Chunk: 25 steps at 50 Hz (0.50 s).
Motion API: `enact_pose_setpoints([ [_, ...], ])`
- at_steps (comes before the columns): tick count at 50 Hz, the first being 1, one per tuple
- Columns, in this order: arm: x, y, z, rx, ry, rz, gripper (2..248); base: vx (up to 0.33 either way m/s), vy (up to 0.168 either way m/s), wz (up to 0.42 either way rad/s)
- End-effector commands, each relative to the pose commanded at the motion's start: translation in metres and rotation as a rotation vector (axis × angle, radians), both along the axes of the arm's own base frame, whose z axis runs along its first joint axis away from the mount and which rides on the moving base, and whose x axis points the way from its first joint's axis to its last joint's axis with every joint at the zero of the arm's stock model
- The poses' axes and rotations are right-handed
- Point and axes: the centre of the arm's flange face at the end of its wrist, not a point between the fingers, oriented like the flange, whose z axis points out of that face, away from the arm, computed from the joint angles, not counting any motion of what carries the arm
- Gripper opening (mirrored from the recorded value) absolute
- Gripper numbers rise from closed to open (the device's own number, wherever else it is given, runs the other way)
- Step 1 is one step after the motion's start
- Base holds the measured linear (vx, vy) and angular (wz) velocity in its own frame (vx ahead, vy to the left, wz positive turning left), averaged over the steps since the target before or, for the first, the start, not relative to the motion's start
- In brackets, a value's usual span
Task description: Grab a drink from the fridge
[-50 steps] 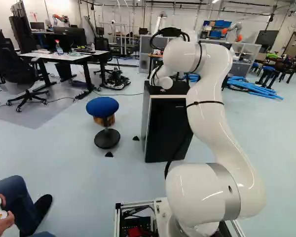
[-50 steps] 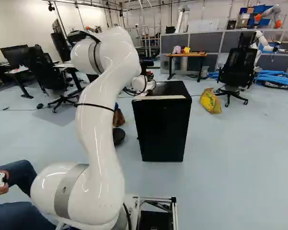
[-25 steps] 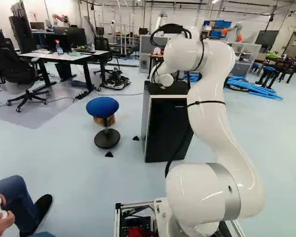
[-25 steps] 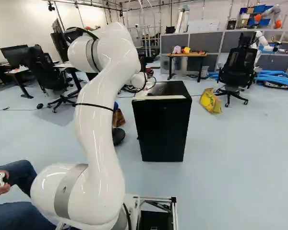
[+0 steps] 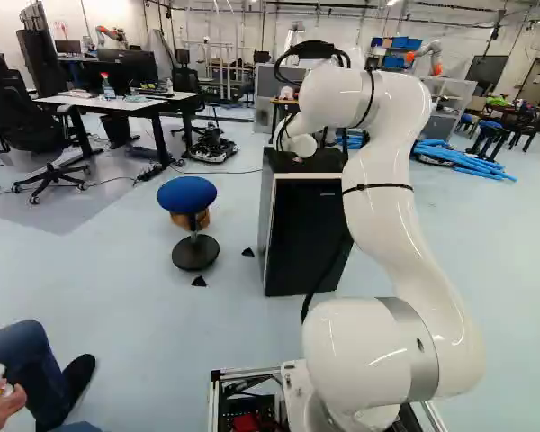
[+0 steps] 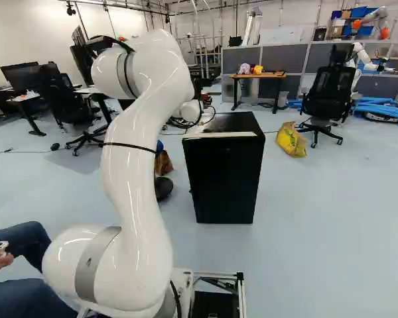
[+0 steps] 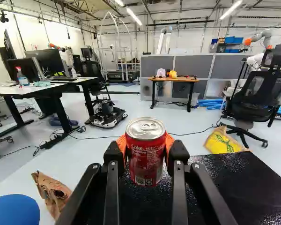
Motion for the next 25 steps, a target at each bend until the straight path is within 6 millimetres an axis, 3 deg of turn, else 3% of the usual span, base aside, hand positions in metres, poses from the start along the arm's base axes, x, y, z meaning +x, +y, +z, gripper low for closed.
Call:
enact_pose_setpoints([
  [25, -0.027, 0.006, 0.008, 0.001, 0.018, 0.006, 99, 0.000, 0.000, 0.000],
])
